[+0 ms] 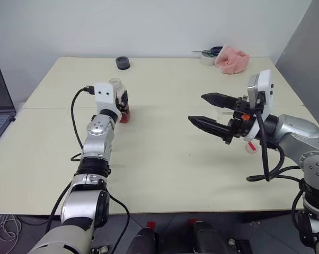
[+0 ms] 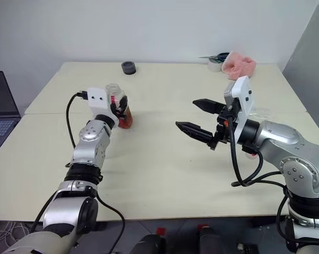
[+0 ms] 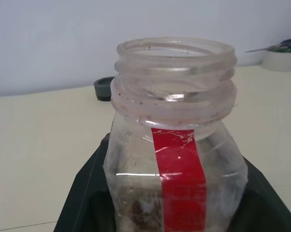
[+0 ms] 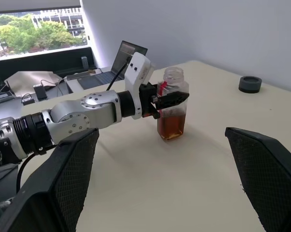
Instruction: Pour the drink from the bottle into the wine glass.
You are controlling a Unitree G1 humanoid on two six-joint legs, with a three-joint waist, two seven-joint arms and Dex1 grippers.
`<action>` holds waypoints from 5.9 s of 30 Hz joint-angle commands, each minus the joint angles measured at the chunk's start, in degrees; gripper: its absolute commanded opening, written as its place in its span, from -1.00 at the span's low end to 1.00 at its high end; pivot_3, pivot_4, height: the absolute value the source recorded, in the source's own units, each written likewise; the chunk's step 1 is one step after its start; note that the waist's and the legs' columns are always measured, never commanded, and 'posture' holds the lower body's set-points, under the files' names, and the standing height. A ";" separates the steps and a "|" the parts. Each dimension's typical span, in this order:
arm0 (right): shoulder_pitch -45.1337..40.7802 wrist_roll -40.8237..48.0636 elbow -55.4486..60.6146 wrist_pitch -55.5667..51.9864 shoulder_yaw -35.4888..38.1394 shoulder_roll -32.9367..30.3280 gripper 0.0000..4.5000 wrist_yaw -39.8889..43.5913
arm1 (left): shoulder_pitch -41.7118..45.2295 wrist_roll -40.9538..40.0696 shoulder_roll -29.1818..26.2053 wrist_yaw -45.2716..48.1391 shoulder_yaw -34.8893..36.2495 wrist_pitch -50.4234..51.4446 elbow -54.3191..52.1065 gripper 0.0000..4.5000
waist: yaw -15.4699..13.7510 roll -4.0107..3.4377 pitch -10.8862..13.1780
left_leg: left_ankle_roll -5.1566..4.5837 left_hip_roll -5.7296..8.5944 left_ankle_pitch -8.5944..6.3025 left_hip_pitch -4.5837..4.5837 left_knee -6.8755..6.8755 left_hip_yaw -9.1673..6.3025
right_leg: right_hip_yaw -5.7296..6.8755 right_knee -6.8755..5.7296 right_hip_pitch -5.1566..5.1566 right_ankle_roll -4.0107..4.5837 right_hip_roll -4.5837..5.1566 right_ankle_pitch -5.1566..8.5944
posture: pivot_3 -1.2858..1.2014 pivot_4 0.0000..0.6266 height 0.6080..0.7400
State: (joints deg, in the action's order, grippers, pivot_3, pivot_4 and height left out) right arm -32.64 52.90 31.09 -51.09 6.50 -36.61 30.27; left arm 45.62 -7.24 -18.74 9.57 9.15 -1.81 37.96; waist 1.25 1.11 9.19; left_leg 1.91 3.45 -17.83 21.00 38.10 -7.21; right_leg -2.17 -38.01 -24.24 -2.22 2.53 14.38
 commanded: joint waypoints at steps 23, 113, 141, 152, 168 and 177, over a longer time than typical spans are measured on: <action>-1.67 0.11 1.16 0.74 -0.02 0.42 1.00 -1.42 | 1.67 -2.15 -0.70 0.94 2.56 0.28 -0.23 0.97 | 0.07 0.02 -0.01 | 0.00 0.01 0.00 0.00 0.00 -0.01 | 0.01 -0.01 0.00 0.00 0.00 0.00 | 0.03 -0.52 1.00; -33.16 -4.89 -103.01 49.22 38.48 27.85 1.00 -33.79 | -25.27 -17.85 -6.24 25.76 -12.46 32.56 -62.83 0.97 | 2.03 -0.22 -0.11 | -0.03 -0.19 0.00 -0.22 -0.06 0.30 | -0.23 -0.13 0.13 0.06 -0.33 -0.03 | 0.03 -0.52 1.00; -34.74 -7.61 -105.34 50.81 39.41 26.86 1.00 -34.21 | -25.32 -17.97 -6.30 25.60 -12.54 33.66 -63.92 0.97 | 2.06 -0.23 -0.11 | -0.03 -0.17 0.00 -0.21 -0.08 0.31 | -0.27 -0.10 0.12 0.07 -0.30 -0.04 | 0.03 -0.52 1.00; -34.32 -7.76 -105.25 52.67 39.69 26.83 0.59 -36.15 | -24.54 -17.94 -5.80 25.72 -13.11 33.43 -63.21 1.00 | 1.86 -0.23 -0.11 | -0.03 -0.13 0.00 -0.19 -0.04 0.25 | -0.26 -0.09 0.14 0.06 -0.30 -0.04 | 0.03 -0.52 1.00; -36.12 -14.31 -104.32 51.64 33.59 27.36 -0.93 -32.10 | -26.17 -18.18 -4.78 24.65 -14.63 34.20 -65.52 1.00 | 1.71 -0.24 -0.12 | -0.03 -0.14 0.00 -0.18 -0.06 0.23 | -0.25 -0.07 0.14 0.07 -0.30 -0.03 | 0.03 -0.52 1.00; -41.12 -28.20 -100.92 55.04 19.16 31.40 -0.93 -26.33 | -40.86 -16.59 -6.73 19.17 -12.58 36.15 -73.31 1.00 | 3.44 -0.41 -0.02 | -0.02 -0.24 0.00 -0.17 -0.24 0.43 | -0.38 -0.11 -0.11 0.07 -0.29 -0.03 | 0.03 -0.52 1.00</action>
State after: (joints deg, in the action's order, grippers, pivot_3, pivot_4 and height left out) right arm -71.42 28.85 -73.26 1.20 29.52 -5.70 1.60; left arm 6.79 -24.13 -25.18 30.30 -4.89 34.69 -30.55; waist 4.70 0.70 9.17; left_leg 1.89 3.21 -17.83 20.86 37.87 -6.83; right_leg -2.52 -38.12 -24.36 -2.14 2.24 14.35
